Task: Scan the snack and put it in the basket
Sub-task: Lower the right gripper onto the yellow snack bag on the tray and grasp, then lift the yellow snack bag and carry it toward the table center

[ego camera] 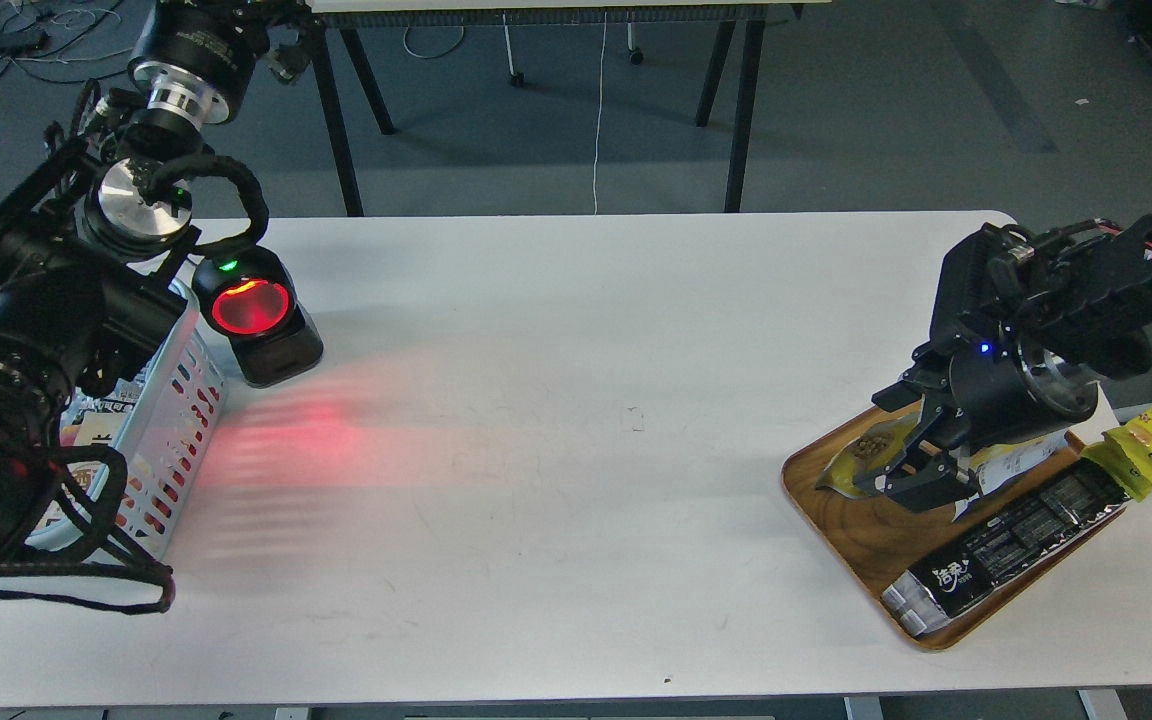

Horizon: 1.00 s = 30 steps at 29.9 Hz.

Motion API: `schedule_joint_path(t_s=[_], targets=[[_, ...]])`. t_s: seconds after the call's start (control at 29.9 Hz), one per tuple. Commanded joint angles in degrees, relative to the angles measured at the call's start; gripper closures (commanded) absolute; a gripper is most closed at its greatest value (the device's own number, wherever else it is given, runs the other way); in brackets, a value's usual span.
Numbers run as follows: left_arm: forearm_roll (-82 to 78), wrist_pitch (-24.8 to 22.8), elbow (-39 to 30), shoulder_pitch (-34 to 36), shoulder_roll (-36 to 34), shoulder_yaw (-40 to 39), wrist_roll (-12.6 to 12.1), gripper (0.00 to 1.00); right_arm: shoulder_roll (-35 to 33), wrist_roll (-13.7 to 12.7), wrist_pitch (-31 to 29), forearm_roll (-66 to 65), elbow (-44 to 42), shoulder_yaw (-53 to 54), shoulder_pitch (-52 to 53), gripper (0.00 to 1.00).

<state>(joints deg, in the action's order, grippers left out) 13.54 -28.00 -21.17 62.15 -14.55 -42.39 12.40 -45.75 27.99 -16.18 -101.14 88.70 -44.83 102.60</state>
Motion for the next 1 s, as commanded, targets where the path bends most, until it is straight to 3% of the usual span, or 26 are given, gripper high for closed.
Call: schedule_joint_path(t_s=[0.0,0.17,0.27,0.47,0.97], targets=[[0.0,0.0,0.1,0.1,0.1,-0.2,0.0,0.01,0.0,0.0,0.1,-3.3,-3.4,-1.0,-0.7,0.37],[-0.1,0.0,0.2,0.1,0.0,-0.1,0.0,0.01,0.1,0.0,0.1,-3.5,-5.4,-1.0,-2.2,0.48],[-0.1,0.0,0.2,0.2,-0.1,0.0,0.0,0.01,0.3,0.0,0.0,-3.7,-5.6,-1.0,-3.0,0.70],[-0.1,0.0,0.2,0.4,-0.1,0.0,0.0,0.01,1.6,0.0,0.4,-3.4,-9.7,-0.7,-4.1,1.00],[-0.2,0.0,0.2,0.8,0.0,0.2,0.0,0.01,5.1,0.0,2.4,3.3,-5.7,2.4,3.1,1.00]])
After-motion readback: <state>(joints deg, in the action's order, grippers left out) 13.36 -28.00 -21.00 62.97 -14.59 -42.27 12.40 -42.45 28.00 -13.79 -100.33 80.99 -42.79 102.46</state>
